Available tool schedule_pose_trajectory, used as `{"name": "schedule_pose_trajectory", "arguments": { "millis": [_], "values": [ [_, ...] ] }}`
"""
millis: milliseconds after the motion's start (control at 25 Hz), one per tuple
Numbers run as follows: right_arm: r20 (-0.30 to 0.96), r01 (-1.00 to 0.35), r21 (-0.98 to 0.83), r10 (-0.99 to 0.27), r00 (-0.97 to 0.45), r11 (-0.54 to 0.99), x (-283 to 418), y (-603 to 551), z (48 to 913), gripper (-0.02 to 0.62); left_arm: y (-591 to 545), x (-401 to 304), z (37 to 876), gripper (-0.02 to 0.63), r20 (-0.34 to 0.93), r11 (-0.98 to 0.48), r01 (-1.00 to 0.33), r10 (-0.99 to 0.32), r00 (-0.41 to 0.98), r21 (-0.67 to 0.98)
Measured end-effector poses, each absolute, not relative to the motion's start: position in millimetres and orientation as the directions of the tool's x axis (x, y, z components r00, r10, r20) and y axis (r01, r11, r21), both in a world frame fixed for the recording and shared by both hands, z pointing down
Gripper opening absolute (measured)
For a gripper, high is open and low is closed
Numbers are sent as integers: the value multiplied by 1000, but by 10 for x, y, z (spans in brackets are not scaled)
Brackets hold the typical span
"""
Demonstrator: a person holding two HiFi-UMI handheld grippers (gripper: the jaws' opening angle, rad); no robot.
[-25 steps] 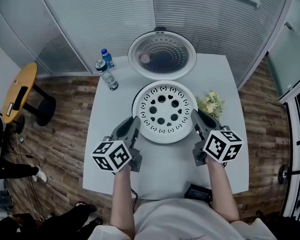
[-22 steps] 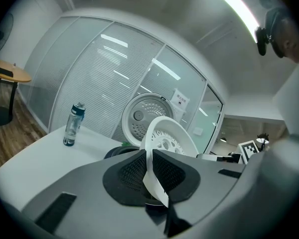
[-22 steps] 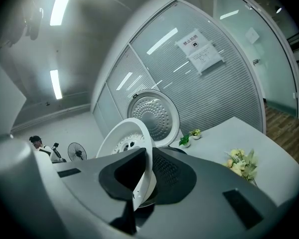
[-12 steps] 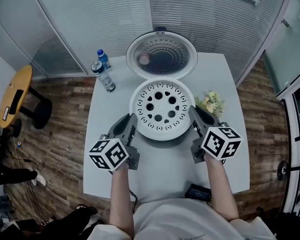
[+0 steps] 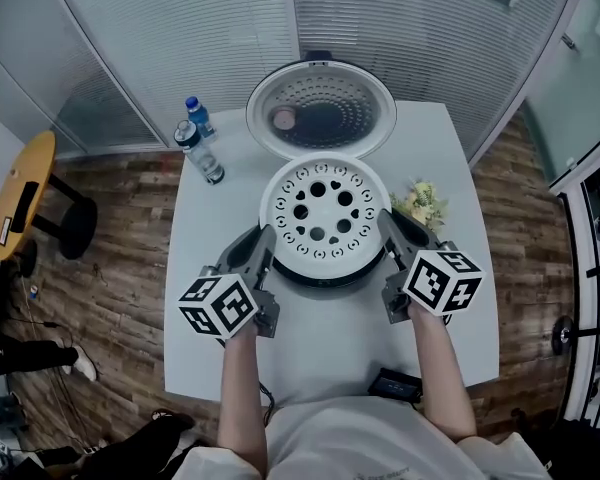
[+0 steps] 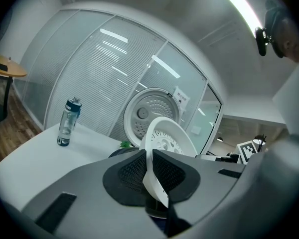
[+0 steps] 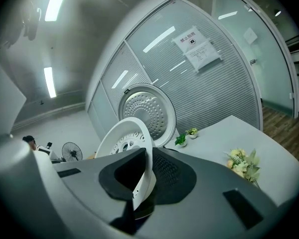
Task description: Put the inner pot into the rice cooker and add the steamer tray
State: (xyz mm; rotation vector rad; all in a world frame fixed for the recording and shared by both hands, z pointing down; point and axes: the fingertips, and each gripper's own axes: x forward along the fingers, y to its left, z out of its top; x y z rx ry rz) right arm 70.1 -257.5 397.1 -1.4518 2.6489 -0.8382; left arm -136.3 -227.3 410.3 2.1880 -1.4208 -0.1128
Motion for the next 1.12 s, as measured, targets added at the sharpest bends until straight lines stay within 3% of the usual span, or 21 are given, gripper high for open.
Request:
{"name": "schedule_pose_trajectory", "arguments": {
  "millis": [1120],
  "values": [
    [299,-785,-465,-761,-575,410,675,-2698,4283,54,-2438,-1380,4408,43,273,-279,-845,-860,431,455]
  ]
}}
